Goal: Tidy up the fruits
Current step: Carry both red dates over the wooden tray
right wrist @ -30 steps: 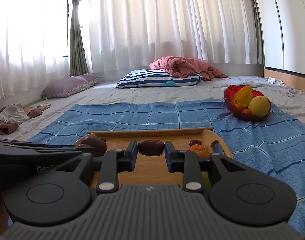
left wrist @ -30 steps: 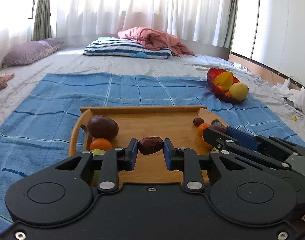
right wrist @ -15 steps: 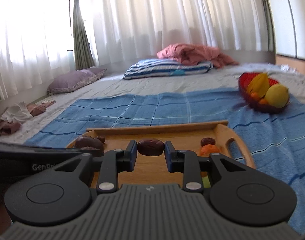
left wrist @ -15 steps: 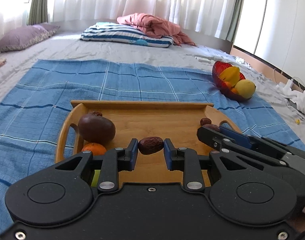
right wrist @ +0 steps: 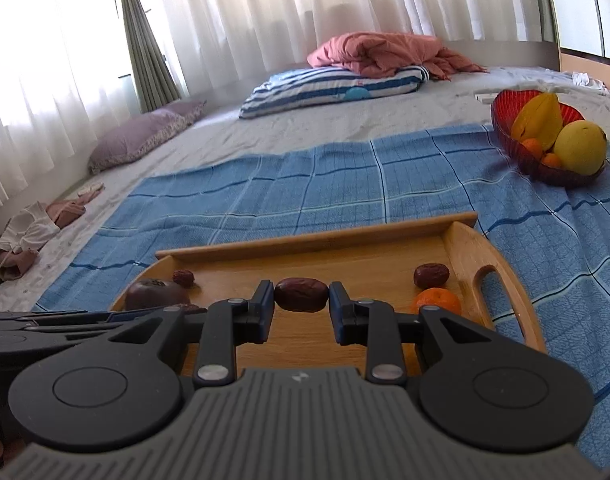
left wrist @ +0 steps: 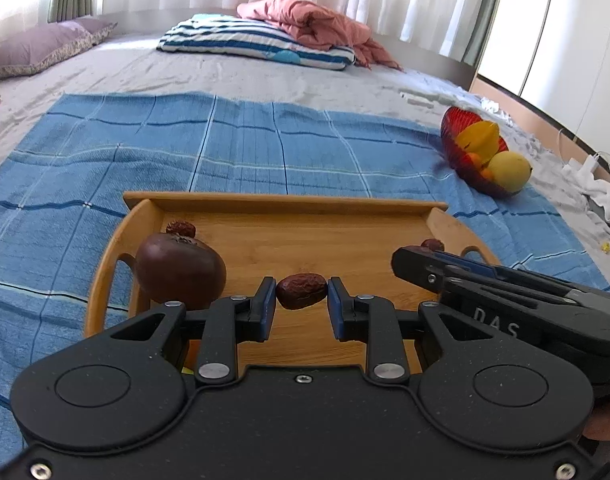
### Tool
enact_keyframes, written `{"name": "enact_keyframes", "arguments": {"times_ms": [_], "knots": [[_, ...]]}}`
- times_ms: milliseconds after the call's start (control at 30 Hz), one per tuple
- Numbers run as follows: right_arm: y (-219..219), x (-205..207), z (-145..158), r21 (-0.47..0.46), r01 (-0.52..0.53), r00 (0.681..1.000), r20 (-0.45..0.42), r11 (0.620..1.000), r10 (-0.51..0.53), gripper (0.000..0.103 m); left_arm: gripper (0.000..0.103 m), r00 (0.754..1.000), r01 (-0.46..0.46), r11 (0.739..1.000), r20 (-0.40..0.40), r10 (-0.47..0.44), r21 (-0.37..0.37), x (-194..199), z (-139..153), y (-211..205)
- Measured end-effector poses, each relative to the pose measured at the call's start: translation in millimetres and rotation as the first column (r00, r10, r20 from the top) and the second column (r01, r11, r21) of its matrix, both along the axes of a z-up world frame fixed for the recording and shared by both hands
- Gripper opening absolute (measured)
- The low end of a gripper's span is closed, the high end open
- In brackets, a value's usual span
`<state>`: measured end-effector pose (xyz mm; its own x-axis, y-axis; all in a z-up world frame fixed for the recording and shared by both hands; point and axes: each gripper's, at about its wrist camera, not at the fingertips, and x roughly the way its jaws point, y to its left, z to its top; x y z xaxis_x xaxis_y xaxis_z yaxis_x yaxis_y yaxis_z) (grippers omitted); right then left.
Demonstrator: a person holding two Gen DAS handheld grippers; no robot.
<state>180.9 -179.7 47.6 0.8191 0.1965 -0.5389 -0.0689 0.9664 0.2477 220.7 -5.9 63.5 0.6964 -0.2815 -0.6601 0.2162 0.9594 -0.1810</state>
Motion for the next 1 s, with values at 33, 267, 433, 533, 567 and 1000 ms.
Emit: {"name": "enact_keyframes", "arguments": {"times_ms": [33,267,433,533,567,1000], "knots": [[0.0,1.0,-1.4,-0.003,0.001,1.0,-0.006,1.0,-0.001,0.034,0.026,1.0,0.001,1.0,-0.003,-0.001,0.003,1.4,-1.7,-0.9],[-1.2,6.4,-14.2,-0.032,0.002,0.998,-0.058,0.999,-0.004,0.034,0.026,1.0,0.012,1.0,-0.01,-0.011,0.027,6.4,-11.3,-10.8],[-5.9,9.4,-17.5,-0.028,0.004,0.996,-0.083,1.0,-0.007,0.034,0.026,1.0,0.014,0.999,-0.02,-0.013,0.033,10.4,-16.3,-15.0],[-7.6,11.0,-18.3,-0.038,0.005,0.995,-0.098,0.999,-0.008,0.034,0.026,1.0,0.016,0.999,-0.025,-0.015,0.041,11.6,-19.0,-18.1],[-7.9,12.3,-18.1,-0.039,0.003,0.995,-0.102,0.999,-0.007,0.034,0.026,1.0,0.016,0.999,-0.028,-0.014,0.042,12.1,-19.8,-19.0],[-14.9,35.8,-16.1,-0.009,-0.017,0.987,-0.16,1.0,0.016,0.034,0.026,0.998,-0.002,0.998,-0.055,0.005,0.058,28.2,-26.5,-24.8]]}}
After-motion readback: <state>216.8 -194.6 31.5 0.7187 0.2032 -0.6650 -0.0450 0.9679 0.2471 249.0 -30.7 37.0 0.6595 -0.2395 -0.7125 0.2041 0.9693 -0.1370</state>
